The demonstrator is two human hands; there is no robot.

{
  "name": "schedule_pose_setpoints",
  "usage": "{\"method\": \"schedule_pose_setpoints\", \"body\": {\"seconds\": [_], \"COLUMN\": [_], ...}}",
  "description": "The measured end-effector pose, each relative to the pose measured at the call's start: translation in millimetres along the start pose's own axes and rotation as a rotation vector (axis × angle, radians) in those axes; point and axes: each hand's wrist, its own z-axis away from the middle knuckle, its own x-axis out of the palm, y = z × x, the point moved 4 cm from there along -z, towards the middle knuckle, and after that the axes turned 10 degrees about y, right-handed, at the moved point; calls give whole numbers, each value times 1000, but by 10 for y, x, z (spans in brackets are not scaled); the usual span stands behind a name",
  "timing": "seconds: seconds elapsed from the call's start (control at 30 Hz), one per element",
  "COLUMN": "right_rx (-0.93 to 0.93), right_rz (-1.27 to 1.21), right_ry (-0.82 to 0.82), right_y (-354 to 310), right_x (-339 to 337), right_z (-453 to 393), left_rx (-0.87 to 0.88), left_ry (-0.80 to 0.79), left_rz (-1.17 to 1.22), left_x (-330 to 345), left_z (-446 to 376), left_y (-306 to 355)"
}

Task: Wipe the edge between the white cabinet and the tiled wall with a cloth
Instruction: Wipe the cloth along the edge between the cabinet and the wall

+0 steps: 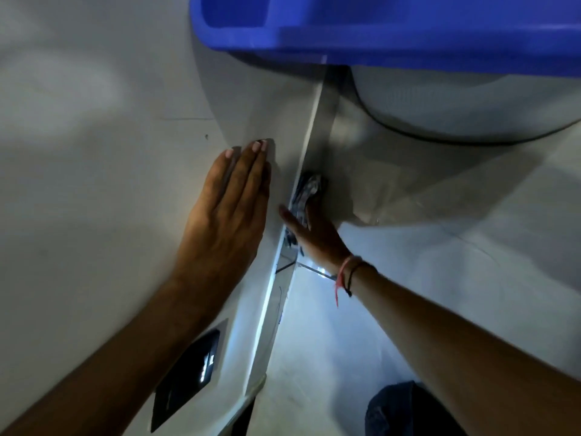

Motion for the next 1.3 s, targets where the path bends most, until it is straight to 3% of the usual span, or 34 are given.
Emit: {"method": "schedule_pose_setpoints", "body": {"seconds": [0.1, 0.17, 0.27, 0.37, 0.47, 0.57, 0.7, 0.8, 0.93, 1.03, 1.17, 1.3], "right_rx": [-115, -131, -138, -111, 74, 139, 86, -82, -254, -343, -335, -339], "right_rz": [-13, 19, 51, 18, 16, 80, -14, -133, 35, -33, -117, -79], "right_ry": [73, 207, 272, 183, -14, -58, 32, 217, 405, 507, 567, 484], "right_y": [-174, -365, -404, -14, 529, 757, 535, 270, 307, 572, 906, 1292], "right_x": [-63, -241, -225, 86, 371, 480, 360, 312, 445, 478, 677, 1084], "right_z": [-360, -684, -733, -304, 335, 490, 268, 112, 180, 306, 547, 834], "left_rx": [2, 9, 44, 53, 66, 79, 70, 44, -55, -66, -40, -33], "left_ry": [19, 28, 3, 45, 61, 60, 25, 37, 64, 74, 31, 1], "left_rz": [98, 125, 60, 8, -17, -40, -12, 58, 161, 165, 114, 22], "left_x": [-54, -48, -45, -41, -4, 9, 20, -36, -115, -137, -120, -135], "left_z": [-37, -38, -45, -49, -75, -134, -103, -70, 216, 535, 895, 1208], "left_y": [-26, -35, -16, 18, 55, 70, 87, 68, 114, 189, 275, 337]}}
